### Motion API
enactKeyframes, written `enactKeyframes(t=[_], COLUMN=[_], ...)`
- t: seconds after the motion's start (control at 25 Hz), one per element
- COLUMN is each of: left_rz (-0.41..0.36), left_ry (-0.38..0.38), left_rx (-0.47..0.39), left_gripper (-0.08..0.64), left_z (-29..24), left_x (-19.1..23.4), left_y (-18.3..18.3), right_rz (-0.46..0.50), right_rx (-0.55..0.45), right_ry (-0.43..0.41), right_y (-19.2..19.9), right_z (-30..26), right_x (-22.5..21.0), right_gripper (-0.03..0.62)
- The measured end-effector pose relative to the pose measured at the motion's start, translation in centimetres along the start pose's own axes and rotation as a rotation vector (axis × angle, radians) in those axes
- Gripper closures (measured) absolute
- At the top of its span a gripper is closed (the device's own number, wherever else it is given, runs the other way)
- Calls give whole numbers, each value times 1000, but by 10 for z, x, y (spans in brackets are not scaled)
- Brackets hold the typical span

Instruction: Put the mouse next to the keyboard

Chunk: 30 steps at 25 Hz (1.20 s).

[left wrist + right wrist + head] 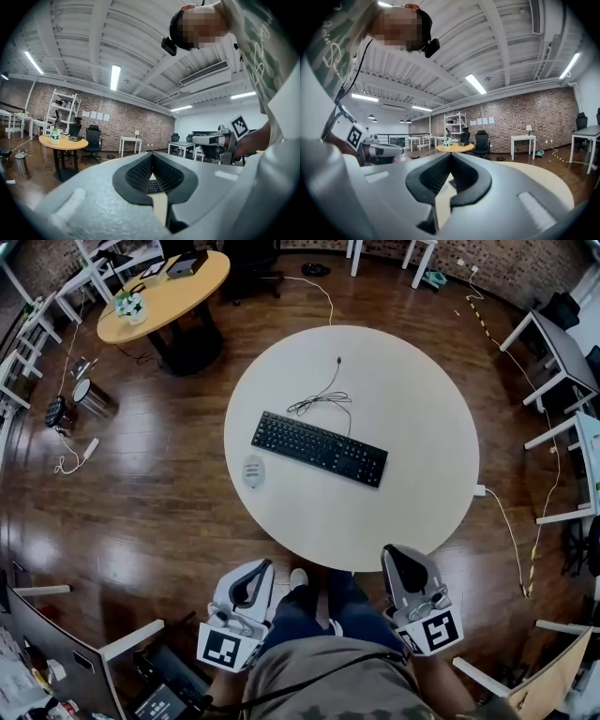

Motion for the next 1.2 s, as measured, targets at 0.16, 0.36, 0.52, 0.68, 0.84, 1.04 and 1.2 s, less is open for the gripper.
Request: enactKeyframes(t=[0.16,0.36,0.52,0.68,0.84,1.04,1.2], left_rz=[-23,-53,-75,-92,-53,-53,-68], left_ry=[-35,-120,-172,-208,-238,-199,-203], left_rx=[-50,-29,-20,20,37,109,143], left_gripper=[558,558,558,558,558,558,557], left_z=[-17,-38,-63,-89,-109,-115,-114], left_x=[1,8,11,-5,3,32,62], left_y=[-14,-23,-26,-12,5,20,29], right_rz=[52,16,16,152,235,178,124], right_rx=[7,-19,-44,-10,19,26,6], right_ry=[-55,-112,-160,-203,-238,-174,-150], right_y=[2,-8,-12,-6,-5,-10,-7], right_z=[-15,-30,-35,-34,-47,-63,-79], right_x=[-19,-40,-50,-64,-75,-83,-67], right_gripper=[588,588,588,588,588,588,588])
Point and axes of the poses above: the fingertips, and each gripper's own axes: z backward along the fingers, x to its left, y out of its underside, the point moved 4 cm from there along z, backward along the fingers, and after that the axes turned 2 degrees about -y, right-handed, at the moved point
